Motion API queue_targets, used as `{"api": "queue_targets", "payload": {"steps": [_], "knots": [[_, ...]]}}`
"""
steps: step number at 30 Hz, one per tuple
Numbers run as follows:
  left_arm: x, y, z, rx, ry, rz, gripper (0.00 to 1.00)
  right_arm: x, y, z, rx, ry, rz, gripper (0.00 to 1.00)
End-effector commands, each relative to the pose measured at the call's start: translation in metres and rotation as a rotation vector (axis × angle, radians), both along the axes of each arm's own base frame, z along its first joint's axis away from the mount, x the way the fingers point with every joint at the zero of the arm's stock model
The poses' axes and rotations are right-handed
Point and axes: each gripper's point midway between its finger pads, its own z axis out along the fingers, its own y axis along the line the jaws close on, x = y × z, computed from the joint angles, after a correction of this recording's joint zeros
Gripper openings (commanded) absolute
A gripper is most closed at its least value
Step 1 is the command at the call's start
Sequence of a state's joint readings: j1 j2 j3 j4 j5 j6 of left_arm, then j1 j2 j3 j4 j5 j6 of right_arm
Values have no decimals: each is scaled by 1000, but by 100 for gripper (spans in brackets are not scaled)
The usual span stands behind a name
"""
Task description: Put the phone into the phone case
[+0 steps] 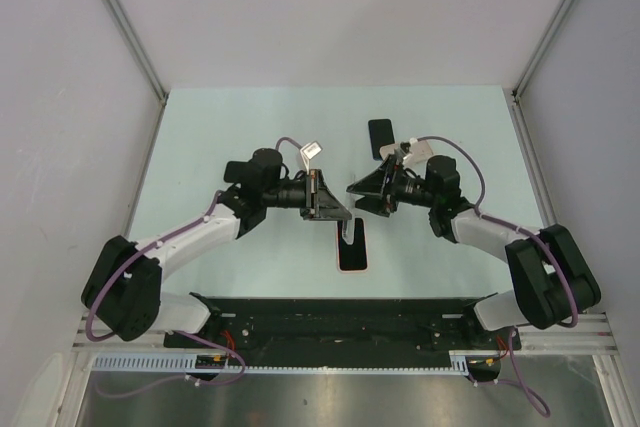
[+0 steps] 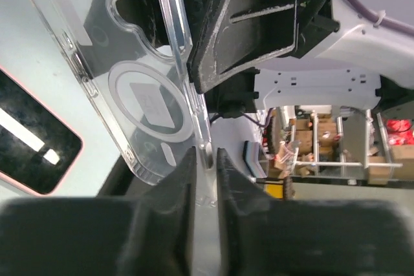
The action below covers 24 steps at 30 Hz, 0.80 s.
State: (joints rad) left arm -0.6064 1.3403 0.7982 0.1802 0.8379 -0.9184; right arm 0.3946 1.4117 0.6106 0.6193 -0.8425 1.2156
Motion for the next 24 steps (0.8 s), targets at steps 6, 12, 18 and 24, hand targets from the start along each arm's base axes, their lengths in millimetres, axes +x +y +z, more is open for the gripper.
{"api": "queue_targets", "payload": {"steps": [6, 12, 18, 24], "knots": [[2, -4, 11, -19, -36, -15, 0, -2, 3, 6, 5, -48, 1, 82], [8, 15, -14, 185, -85, 45, 0, 5, -19, 5, -61, -39, -84, 100], [40, 76, -66, 650, -120, 264, 0, 5, -51, 11, -123, -60, -174, 100], [52, 112, -80, 859, -140, 364, 0, 3, -76, 8, -176, -70, -209, 100]]}}
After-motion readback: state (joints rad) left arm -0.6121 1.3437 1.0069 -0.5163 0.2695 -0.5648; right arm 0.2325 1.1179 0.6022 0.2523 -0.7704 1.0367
